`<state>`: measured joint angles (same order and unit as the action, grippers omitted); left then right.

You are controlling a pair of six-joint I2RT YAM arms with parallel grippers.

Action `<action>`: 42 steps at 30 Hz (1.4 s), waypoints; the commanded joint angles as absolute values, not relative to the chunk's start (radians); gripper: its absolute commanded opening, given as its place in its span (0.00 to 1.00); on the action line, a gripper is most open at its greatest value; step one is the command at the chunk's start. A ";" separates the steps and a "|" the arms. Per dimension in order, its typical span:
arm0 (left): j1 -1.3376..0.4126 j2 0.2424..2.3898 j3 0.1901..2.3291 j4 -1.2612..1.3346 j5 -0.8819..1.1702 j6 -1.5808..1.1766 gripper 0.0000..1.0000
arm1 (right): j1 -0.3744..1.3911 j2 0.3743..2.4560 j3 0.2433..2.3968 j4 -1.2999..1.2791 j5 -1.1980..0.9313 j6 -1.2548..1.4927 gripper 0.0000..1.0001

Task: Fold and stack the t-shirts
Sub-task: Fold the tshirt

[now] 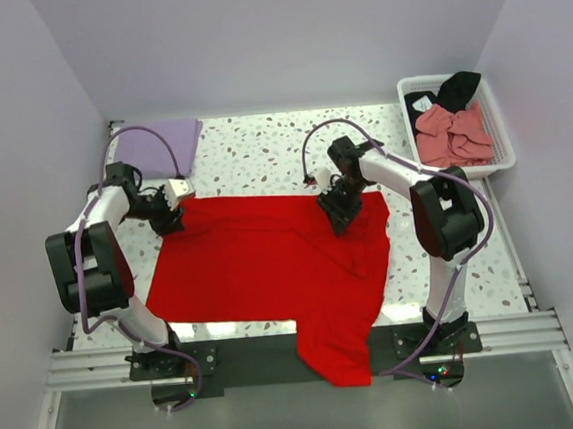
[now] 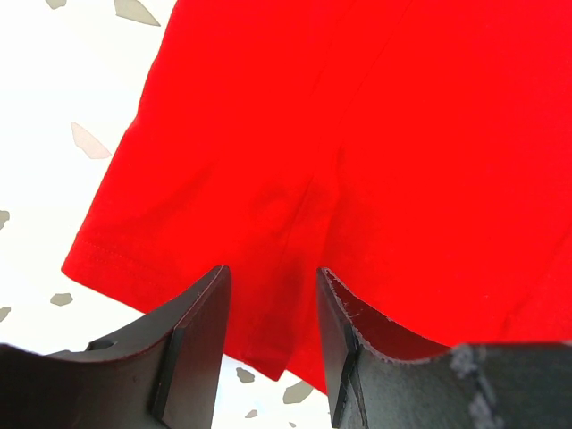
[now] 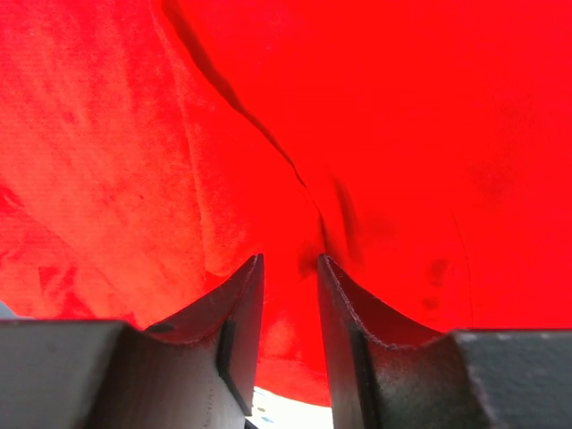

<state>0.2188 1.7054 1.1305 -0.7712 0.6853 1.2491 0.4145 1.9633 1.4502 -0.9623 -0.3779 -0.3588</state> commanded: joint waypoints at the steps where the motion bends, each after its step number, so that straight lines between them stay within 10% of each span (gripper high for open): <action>1: 0.206 1.672 1.124 -0.753 0.727 1.255 0.48 | 0.420 1.936 1.428 -0.945 -0.344 -0.353 0.37; 18: 0.190 1.672 1.123 -0.750 0.736 1.253 0.48 | 0.420 1.921 1.381 -0.896 -0.284 -0.313 0.34; 24: 0.163 1.671 1.124 -0.747 0.736 1.247 0.46 | 0.420 1.870 1.388 -0.946 -0.436 -0.348 0.00; 42: 0.092 1.664 1.101 -0.723 0.735 1.259 0.44 | 0.419 1.684 1.324 -1.124 -0.492 -0.528 0.00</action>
